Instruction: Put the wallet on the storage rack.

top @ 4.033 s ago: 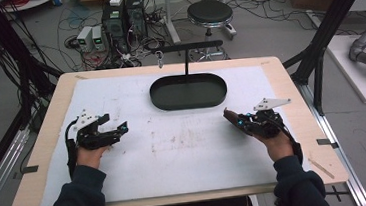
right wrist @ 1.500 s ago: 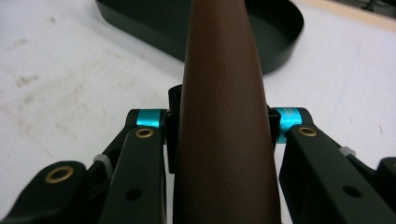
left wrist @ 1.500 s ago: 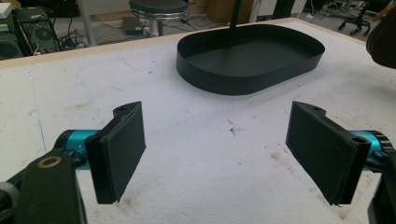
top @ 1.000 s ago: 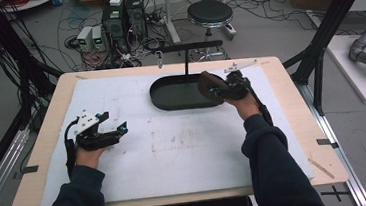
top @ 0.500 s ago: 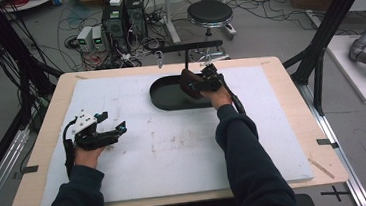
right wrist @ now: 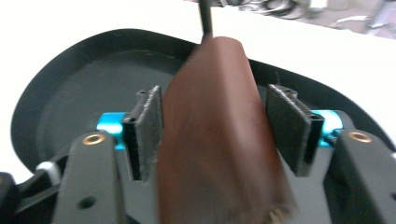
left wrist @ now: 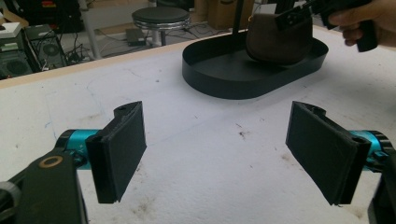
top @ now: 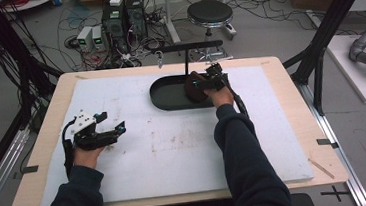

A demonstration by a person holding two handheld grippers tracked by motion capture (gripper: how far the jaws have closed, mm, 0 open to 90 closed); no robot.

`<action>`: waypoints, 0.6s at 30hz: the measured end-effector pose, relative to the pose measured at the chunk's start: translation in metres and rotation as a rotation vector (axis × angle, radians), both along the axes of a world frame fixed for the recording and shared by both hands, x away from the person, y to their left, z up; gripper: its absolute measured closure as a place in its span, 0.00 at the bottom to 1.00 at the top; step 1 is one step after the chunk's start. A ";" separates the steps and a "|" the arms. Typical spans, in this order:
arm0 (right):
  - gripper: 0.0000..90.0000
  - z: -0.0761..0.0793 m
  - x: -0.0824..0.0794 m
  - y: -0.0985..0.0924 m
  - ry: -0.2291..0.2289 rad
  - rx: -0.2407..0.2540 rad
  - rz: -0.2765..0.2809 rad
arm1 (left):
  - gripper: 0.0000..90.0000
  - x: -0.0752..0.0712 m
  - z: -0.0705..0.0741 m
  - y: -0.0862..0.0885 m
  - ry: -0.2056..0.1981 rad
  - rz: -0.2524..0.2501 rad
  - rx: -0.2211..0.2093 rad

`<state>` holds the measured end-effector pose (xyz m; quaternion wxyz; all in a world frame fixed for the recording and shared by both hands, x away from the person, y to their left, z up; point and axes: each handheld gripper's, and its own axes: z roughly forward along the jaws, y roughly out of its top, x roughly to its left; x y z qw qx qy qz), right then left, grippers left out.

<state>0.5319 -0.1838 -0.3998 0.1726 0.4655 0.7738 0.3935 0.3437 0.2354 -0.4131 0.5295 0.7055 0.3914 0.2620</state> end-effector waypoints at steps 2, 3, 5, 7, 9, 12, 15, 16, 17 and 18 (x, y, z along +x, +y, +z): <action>0.42 0.009 -0.005 -0.011 -0.018 -0.011 -0.012 | 0.22 0.000 0.000 0.001 0.000 0.006 -0.001; 0.41 0.012 -0.007 -0.015 -0.021 -0.014 -0.012 | 0.22 0.000 0.000 0.001 0.002 0.006 -0.004; 0.41 0.023 -0.013 -0.026 -0.037 -0.018 0.001 | 0.22 0.000 0.000 0.001 0.003 0.008 -0.010; 0.39 0.034 -0.021 -0.037 -0.040 -0.011 0.027 | 0.22 0.000 0.001 0.001 0.003 0.011 -0.017; 0.39 0.043 -0.037 -0.047 -0.081 -0.004 0.053 | 0.22 0.000 0.001 0.002 0.004 0.015 -0.024; 0.31 0.053 -0.063 -0.064 -0.105 -0.055 0.079 | 0.20 0.001 0.001 0.004 0.008 0.030 -0.040; 0.29 0.056 -0.096 -0.084 -0.183 -0.065 0.084 | 0.20 0.001 0.001 0.004 0.007 0.031 -0.049; 0.27 0.056 -0.106 -0.092 -0.200 -0.056 0.082 | 0.20 0.001 0.001 0.004 0.004 0.032 -0.050; 0.24 0.054 -0.116 -0.099 -0.200 -0.045 0.074 | 0.20 0.001 0.002 0.003 0.003 0.034 -0.047; 0.23 0.051 -0.124 -0.106 -0.211 -0.043 0.071 | 0.20 0.001 0.002 0.003 0.002 0.034 -0.049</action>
